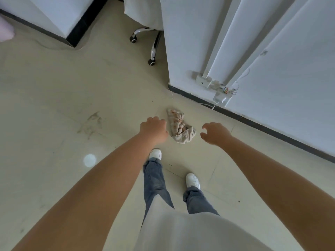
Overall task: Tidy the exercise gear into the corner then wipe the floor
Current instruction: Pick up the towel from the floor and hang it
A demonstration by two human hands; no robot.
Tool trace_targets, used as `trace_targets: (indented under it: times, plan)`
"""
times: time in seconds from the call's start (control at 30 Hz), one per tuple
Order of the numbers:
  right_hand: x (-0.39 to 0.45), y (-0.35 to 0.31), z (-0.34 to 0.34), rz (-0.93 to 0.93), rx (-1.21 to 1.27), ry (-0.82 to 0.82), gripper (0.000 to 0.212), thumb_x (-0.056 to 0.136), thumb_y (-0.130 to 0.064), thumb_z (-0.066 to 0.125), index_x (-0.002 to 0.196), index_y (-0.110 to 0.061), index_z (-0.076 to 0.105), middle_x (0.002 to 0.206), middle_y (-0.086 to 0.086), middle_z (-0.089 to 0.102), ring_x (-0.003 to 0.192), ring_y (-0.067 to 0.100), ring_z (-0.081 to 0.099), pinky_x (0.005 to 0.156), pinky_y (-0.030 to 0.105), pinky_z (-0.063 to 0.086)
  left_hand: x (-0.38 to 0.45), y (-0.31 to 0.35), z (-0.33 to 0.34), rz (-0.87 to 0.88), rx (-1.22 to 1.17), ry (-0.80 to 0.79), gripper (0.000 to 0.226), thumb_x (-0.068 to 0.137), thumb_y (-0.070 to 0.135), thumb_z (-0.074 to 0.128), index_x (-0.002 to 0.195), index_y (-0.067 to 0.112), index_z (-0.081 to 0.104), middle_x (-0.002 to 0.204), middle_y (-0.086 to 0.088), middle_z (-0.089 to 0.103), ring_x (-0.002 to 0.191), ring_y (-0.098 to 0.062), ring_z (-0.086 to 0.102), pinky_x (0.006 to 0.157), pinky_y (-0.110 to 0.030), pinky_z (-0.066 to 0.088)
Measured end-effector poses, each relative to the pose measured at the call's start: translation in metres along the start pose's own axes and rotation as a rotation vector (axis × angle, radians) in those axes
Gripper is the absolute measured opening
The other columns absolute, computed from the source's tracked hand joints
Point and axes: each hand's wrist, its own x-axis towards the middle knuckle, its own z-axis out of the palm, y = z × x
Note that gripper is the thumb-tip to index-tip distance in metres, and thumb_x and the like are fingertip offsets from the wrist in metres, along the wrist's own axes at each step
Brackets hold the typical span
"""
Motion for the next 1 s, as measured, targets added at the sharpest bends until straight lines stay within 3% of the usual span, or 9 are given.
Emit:
trace_targets:
  times: [0.13, 0.27, 0.4, 0.53, 0.77, 0.93, 1.0]
  plan:
    - [0.053, -0.015, 0.016, 0.132, 0.072, -0.029, 0.040, 0.096, -0.027, 0.041, 0.134, -0.012, 0.047, 0.134, 0.010, 0.052, 0.126, 0.028, 0.047, 0.102, 0.037, 0.041, 0.074, -0.027, 0.007, 0.106, 0.060, -0.072, 0.043, 0.100, 0.026, 0.037, 0.139, 0.008, 0.038, 0.139, -0.014, 0.043, 0.129, -0.030, 0.040, 0.101, -0.038, 0.038]
    - [0.106, -0.023, 0.062, 0.227, 0.158, -0.091, 0.037, 0.095, -0.023, 0.043, 0.129, -0.011, 0.051, 0.131, 0.011, 0.054, 0.126, 0.028, 0.046, 0.099, 0.036, 0.041, 0.145, -0.049, 0.039, 0.143, 0.090, -0.159, 0.038, 0.099, 0.024, 0.036, 0.132, 0.005, 0.043, 0.132, -0.016, 0.046, 0.123, -0.032, 0.044, 0.096, -0.039, 0.040]
    - [0.159, -0.035, 0.121, 0.283, 0.238, -0.177, 0.033, 0.095, -0.020, 0.041, 0.124, -0.008, 0.053, 0.126, 0.011, 0.056, 0.123, 0.027, 0.047, 0.094, 0.035, 0.043, 0.216, -0.059, 0.090, 0.187, 0.114, -0.264, 0.041, 0.099, 0.022, 0.036, 0.137, 0.006, 0.041, 0.135, -0.015, 0.045, 0.124, -0.032, 0.044, 0.096, -0.038, 0.041]
    - [0.226, -0.042, 0.190, 0.266, 0.247, -0.249, 0.033, 0.095, -0.017, 0.040, 0.124, -0.009, 0.052, 0.125, 0.009, 0.056, 0.120, 0.025, 0.049, 0.092, 0.034, 0.044, 0.294, -0.061, 0.156, 0.220, 0.161, -0.327, 0.034, 0.099, 0.020, 0.035, 0.126, 0.002, 0.046, 0.127, -0.016, 0.048, 0.118, -0.032, 0.047, 0.093, -0.038, 0.042]
    - [0.342, -0.021, 0.281, 0.207, 0.142, -0.250, 0.036, 0.092, -0.010, 0.042, 0.128, -0.009, 0.048, 0.131, 0.008, 0.050, 0.126, 0.026, 0.040, 0.101, 0.037, 0.037, 0.411, -0.049, 0.262, 0.214, 0.104, -0.356, 0.035, 0.098, 0.018, 0.038, 0.129, 0.004, 0.047, 0.131, -0.016, 0.049, 0.120, -0.032, 0.049, 0.092, -0.035, 0.042]
    - [0.403, -0.008, 0.329, 0.208, 0.150, -0.186, 0.050, 0.091, -0.008, 0.045, 0.140, -0.013, 0.035, 0.151, 0.001, 0.029, 0.142, 0.023, 0.020, 0.114, 0.041, 0.025, 0.452, -0.043, 0.327, 0.215, 0.064, -0.421, 0.040, 0.098, 0.018, 0.039, 0.137, 0.010, 0.043, 0.139, -0.012, 0.045, 0.127, -0.031, 0.045, 0.099, -0.037, 0.040]
    - [0.418, -0.008, 0.343, 0.214, 0.175, -0.145, 0.051, 0.091, -0.005, 0.047, 0.139, -0.014, 0.037, 0.150, 0.001, 0.033, 0.142, 0.023, 0.020, 0.115, 0.041, 0.022, 0.459, -0.044, 0.346, 0.221, 0.056, -0.434, 0.039, 0.098, 0.018, 0.038, 0.135, 0.010, 0.044, 0.137, -0.012, 0.046, 0.125, -0.031, 0.046, 0.097, -0.037, 0.041]
